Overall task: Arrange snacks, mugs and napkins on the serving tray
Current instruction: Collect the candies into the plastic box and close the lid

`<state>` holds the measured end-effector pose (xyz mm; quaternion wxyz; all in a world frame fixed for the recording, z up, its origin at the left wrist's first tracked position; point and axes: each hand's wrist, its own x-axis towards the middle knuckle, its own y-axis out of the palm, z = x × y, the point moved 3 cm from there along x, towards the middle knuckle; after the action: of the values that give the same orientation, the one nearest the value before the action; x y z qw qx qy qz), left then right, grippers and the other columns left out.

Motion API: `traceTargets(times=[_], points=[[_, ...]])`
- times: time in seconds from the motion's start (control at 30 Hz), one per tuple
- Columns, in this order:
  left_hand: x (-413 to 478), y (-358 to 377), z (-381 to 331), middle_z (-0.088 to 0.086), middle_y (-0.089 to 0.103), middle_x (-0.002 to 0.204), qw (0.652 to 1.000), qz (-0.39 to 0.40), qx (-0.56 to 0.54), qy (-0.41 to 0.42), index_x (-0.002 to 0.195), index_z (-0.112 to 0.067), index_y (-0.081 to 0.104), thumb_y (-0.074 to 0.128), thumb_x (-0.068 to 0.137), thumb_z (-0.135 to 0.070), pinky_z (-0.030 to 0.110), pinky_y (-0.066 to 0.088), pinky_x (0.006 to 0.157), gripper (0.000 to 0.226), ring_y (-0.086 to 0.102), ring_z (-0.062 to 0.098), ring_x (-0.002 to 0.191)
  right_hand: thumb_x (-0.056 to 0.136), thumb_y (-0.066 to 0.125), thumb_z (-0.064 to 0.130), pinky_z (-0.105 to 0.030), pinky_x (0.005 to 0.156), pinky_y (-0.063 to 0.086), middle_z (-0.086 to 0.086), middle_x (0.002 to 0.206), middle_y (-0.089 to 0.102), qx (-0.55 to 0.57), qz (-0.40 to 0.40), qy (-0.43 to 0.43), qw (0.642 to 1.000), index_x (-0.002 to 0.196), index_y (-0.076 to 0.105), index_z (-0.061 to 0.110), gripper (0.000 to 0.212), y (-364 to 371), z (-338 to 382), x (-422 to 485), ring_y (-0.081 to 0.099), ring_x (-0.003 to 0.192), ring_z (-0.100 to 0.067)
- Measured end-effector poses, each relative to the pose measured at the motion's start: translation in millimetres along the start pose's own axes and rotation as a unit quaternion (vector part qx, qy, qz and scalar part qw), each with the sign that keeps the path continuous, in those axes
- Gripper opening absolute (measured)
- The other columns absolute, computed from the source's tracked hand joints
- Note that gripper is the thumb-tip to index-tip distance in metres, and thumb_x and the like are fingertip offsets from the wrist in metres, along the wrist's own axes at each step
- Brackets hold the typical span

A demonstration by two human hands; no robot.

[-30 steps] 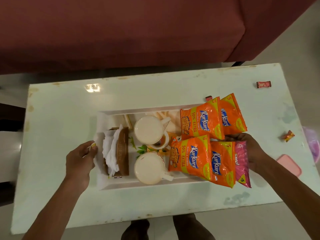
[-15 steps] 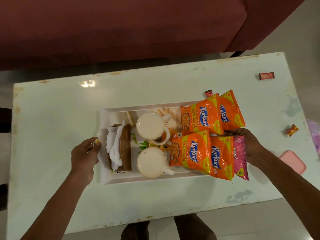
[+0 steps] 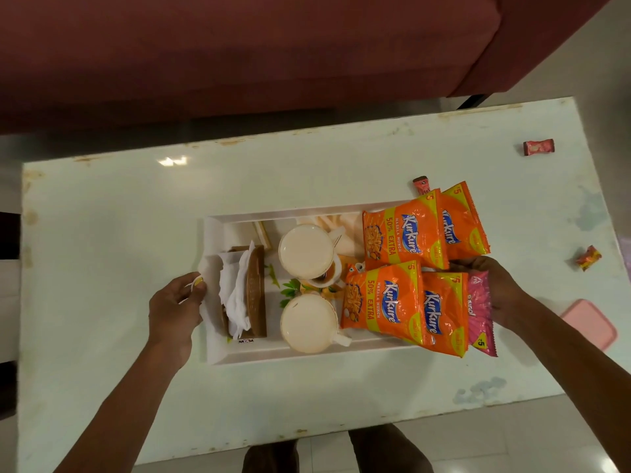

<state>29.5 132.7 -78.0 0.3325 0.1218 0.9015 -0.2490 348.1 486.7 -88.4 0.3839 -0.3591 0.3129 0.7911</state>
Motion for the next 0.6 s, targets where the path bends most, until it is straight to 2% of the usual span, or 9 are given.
traceTargets(times=[0.07,0.13,0.2,0.3,0.33,0.4,0.47,0.53,0.6], points=[[-1.4,-0.4,-0.4,0.019,0.067,0.122,1.0,0.006,-0.007,-0.002,0.115,-0.017,0.065,0.062,0.096,-0.013,0.045,0.049,0.088,0.019,0.06,0.028,0.1,0.081,0.055,0.027,-0.037,0.052,0.059,-0.004,0.079,0.077,0.003,0.01,0.002,1.0,0.081,0.08,0.023,0.025,0.7,0.5,-1.3,0.074,0.066,-0.026],[-4.9,-1.1,-0.4,0.017,0.067,0.122,1.0,0.015,-0.015,-0.007,0.116,-0.018,0.065,0.062,0.097,-0.016,0.045,0.05,0.091,0.019,0.061,0.028,0.102,0.072,0.068,0.036,-0.038,0.054,0.059,-0.005,0.083,0.077,-0.01,0.016,0.007,1.0,0.087,0.08,0.023,0.023,1.9,1.2,-3.9,0.075,0.069,-0.027],[-10.8,-2.3,0.6,0.014,0.068,0.123,0.999,0.025,-0.025,-0.019,0.121,-0.017,0.064,0.061,0.098,-0.021,0.043,0.052,0.091,0.023,0.064,0.029,0.107,0.067,0.074,0.039,-0.041,0.058,0.059,-0.007,0.091,0.077,-0.04,-0.005,0.01,0.999,0.104,0.073,0.021,0.041,0.5,3.4,-7.2,0.075,0.076,-0.03],[-27.2,-7.8,2.0,0.012,0.066,0.126,1.0,0.003,-0.024,-0.01,0.124,-0.017,0.062,0.059,0.098,-0.022,0.044,0.053,0.092,0.026,0.063,0.031,0.116,0.078,0.071,0.031,-0.048,0.073,0.058,-0.011,0.108,0.073,-0.093,-0.059,0.0,0.994,0.118,0.064,0.02,0.042,-5.0,6.9,-21.8,0.071,0.093,-0.035],[-35.4,-11.9,0.8,0.011,0.065,0.126,0.999,-0.033,-0.002,0.016,0.122,-0.018,0.062,0.06,0.098,-0.022,0.046,0.052,0.096,0.025,0.062,0.031,0.117,0.084,0.068,0.028,-0.044,0.075,0.058,-0.012,0.109,0.072,-0.12,-0.097,-0.015,0.988,0.117,0.065,0.017,0.035,-6.6,9.1,-31.4,0.07,0.092,-0.035],[-58.3,-20.5,-9.0,0.009,0.061,0.128,0.985,-0.113,0.068,0.11,0.121,-0.021,0.063,0.06,0.096,-0.021,0.04,0.05,0.098,0.026,0.061,0.028,0.114,0.092,0.06,0.014,-0.029,0.064,0.058,-0.011,0.095,0.075,-0.163,-0.166,-0.05,0.971,0.111,0.067,0.007,0.022,-11.6,10.0,-56.0,0.07,0.081,-0.028],[-90.0,-18.7,-24.9,0.0,0.057,0.126,0.967,-0.132,0.087,0.2,0.121,-0.023,0.063,0.059,0.095,-0.021,0.018,0.046,0.088,0.026,0.059,0.016,0.108,0.093,0.053,0.0,-0.023,0.057,0.056,-0.003,0.076,0.075,-0.186,-0.188,-0.064,0.962,0.11,0.063,-0.002,0.019,-11.5,6.7,-85.9,0.07,0.071,-0.022],[-124.9,-3.8,-38.0,-0.017,0.057,0.116,0.966,-0.066,0.056,0.244,0.116,-0.026,0.064,0.059,0.095,-0.021,0.001,0.042,0.077,0.022,0.059,0.008,0.103,0.092,0.056,0.0,-0.029,0.067,0.054,-0.006,0.081,0.074,-0.303,-0.229,-0.107,0.919,0.106,0.064,-0.002,0.016,-8.8,2.6,-114.6,0.07,0.077,-0.024],[-160.3,22.5,-47.1,-0.013,0.065,0.113,0.964,0.038,0.029,0.263,0.109,-0.024,0.066,0.061,0.096,-0.017,0.002,0.047,0.076,0.016,0.063,0.008,0.1,0.088,0.066,0.009,-0.03,0.083,0.051,-0.008,0.096,0.075,-0.482,-0.282,-0.168,0.813,0.105,0.069,0.005,0.017,-8.9,-1.3,-139.6,0.07,0.088,-0.024]])
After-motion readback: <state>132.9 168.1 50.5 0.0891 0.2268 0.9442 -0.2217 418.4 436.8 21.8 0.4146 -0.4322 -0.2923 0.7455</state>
